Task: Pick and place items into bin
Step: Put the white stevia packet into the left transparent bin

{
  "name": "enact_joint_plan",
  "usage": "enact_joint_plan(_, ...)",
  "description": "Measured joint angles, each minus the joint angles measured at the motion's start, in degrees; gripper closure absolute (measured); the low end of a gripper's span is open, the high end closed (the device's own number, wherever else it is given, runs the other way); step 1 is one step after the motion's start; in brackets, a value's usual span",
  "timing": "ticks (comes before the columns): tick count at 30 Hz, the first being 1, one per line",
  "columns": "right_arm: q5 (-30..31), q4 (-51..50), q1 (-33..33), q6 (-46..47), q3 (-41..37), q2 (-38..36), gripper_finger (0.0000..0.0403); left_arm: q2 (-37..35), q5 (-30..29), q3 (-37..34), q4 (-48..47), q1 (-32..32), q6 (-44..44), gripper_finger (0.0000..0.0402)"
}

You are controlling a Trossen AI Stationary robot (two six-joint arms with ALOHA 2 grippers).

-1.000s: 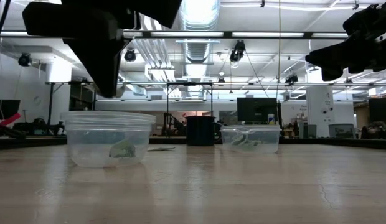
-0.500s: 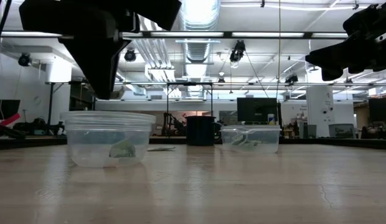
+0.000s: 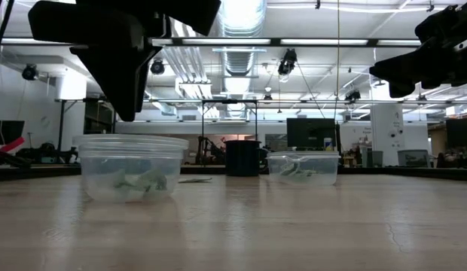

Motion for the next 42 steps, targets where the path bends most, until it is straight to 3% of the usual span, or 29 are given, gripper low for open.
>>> enact_joint_plan(11,0.0,0.0,0.0,0.0,0.0,0.0,0.0330,-7.6,-10.7,-0.8,2.5,2.0,-2.6,0.0292)
enact_joint_plan(17,0.0,0.0,0.0,0.0,0.0,0.0,0.0330,-19.3,-14.0,-13.2,18.0,5.7,0.7,0.0292)
enact_joint_plan(23,0.0,0.0,0.0,0.0,0.0,0.0,0.0330,-32.6,-5.8,-34.9,47.0,12.2,6.8,0.0292)
enact_joint_plan(26,0.0,0.0,0.0,0.0,0.0,0.0,0.0330,-38.8,-5.0,-44.8,57.7,15.8,8.0,0.0292)
enact_joint_plan(33,0.0,0.0,0.0,0.1,0.0,0.0,0.0330,-50.8,-7.2,-61.2,60.7,25.4,-1.0,0.0292)
enact_joint_plan(39,0.0,0.0,0.0,0.0,0.0,0.0,0.0330,-54.9,-0.2,-67.7,72.0,31.5,3.2,0.0292)
enact_joint_plan(42,0.0,0.0,0.0,0.0,0.0,0.0,0.0330,-54.4,3.8,-68.6,73.0,35.5,4.1,0.0292)
